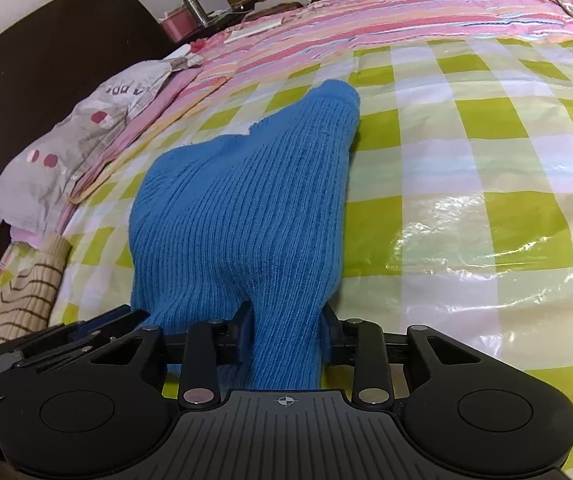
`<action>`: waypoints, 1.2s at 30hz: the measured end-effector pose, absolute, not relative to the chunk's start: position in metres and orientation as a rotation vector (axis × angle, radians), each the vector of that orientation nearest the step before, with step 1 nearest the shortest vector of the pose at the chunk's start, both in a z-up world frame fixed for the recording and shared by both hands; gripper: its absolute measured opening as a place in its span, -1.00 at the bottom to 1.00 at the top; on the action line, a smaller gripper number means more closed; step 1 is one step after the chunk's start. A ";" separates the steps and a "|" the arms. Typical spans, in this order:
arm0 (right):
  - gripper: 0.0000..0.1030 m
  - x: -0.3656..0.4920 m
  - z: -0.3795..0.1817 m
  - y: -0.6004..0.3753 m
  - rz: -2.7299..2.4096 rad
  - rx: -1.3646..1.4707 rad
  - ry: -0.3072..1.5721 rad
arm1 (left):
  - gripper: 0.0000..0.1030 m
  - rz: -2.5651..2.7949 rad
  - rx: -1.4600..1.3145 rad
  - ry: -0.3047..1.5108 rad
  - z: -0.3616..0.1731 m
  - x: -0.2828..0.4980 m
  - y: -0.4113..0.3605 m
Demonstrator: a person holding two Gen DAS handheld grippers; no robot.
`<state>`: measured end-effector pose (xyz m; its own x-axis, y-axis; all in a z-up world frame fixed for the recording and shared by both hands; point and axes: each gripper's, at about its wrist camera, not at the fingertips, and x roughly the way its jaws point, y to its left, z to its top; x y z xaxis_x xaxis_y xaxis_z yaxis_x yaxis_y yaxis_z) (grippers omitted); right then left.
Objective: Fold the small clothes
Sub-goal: 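Hold the sweater edge with the left tool and tuck it flat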
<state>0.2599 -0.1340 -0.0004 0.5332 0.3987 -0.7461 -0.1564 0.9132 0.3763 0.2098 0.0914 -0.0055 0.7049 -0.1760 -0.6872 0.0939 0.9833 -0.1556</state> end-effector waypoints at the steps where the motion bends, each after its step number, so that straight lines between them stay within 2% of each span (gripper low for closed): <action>1: -0.42 0.259 0.000 -0.133 0.335 0.275 0.956 | -0.45 -0.150 -0.110 0.774 -0.005 0.209 0.091; 17: -0.41 0.253 0.005 -0.127 0.319 0.222 0.967 | -0.45 -0.129 -0.036 0.786 -0.001 0.206 0.081; 22: -0.31 0.253 0.012 -0.125 0.320 0.205 0.973 | -0.44 -0.123 -0.004 0.785 0.006 0.206 0.078; 36: -0.31 0.254 0.045 -0.123 0.302 0.124 0.872 | -0.45 -0.103 0.066 0.675 0.044 0.224 0.067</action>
<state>0.2543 -0.1231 0.0449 0.6041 0.3102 -0.7341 -0.2094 0.9506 0.2293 0.2235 0.0674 0.0441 0.7757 -0.0738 -0.6268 0.1167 0.9928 0.0276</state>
